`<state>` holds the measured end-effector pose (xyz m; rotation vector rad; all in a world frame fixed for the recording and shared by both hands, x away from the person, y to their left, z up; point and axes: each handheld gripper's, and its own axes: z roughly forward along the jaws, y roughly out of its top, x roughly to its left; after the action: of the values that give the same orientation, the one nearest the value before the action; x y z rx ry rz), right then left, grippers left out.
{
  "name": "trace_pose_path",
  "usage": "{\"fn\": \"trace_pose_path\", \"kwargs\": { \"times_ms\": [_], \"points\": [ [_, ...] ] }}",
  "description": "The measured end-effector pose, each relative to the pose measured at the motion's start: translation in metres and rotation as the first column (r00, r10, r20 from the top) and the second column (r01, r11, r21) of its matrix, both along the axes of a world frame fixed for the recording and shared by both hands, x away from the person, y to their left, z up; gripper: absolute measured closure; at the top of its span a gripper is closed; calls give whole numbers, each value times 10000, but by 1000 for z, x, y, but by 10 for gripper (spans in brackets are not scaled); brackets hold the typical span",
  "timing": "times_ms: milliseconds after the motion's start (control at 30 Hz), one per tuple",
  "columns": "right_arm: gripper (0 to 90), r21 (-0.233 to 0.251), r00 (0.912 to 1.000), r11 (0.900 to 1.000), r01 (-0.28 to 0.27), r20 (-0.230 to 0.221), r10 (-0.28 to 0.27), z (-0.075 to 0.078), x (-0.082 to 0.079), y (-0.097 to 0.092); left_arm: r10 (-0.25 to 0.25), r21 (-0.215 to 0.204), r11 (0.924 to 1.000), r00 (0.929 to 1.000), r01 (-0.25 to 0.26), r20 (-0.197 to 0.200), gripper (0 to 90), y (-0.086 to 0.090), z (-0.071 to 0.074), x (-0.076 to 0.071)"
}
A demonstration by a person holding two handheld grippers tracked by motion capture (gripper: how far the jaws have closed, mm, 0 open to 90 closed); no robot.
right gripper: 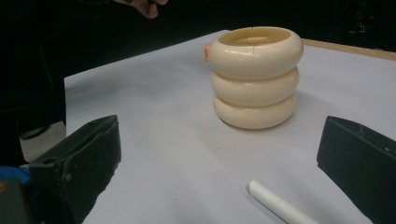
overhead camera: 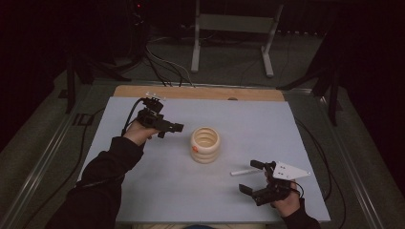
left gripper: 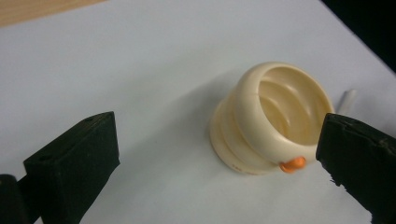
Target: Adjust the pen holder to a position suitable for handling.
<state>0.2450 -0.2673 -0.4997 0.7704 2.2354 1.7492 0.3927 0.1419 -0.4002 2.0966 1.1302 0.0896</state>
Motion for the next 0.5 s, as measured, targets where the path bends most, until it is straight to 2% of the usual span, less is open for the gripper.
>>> {"fn": "trace_pose_path", "kwargs": {
  "times_ms": [67, 167, 333, 367, 500],
  "points": [
    [0, -22, 10000, 10000, -21, -7, 21, 0, 0, 0, 28, -146, 9999, 10000, -27, 43, 0, 6, 0, -5],
    [0, 15, 10000, 10000, -23, -11, 23, 0, 0, 0, 39, -89, 10000, 9998, -37, 183, 0, 14, -2, -13],
    [0, 22, 10000, 10000, -9, -31, 9, 0, 0, 0, 342, -232, 9992, 9987, -333, 380, 0, 27, -6, -23],
    [0, 42, 10000, 10000, -5, -37, 5, 0, 0, 0, 406, -442, 9983, 9984, -388, 395, 0, 34, -9, -27],
    [0, 12, 10000, 10000, -33, -69, 33, -1, 0, 0, 569, -384, 9977, 9972, -551, 481, 0, 44, -17, -36]
  ]
}}
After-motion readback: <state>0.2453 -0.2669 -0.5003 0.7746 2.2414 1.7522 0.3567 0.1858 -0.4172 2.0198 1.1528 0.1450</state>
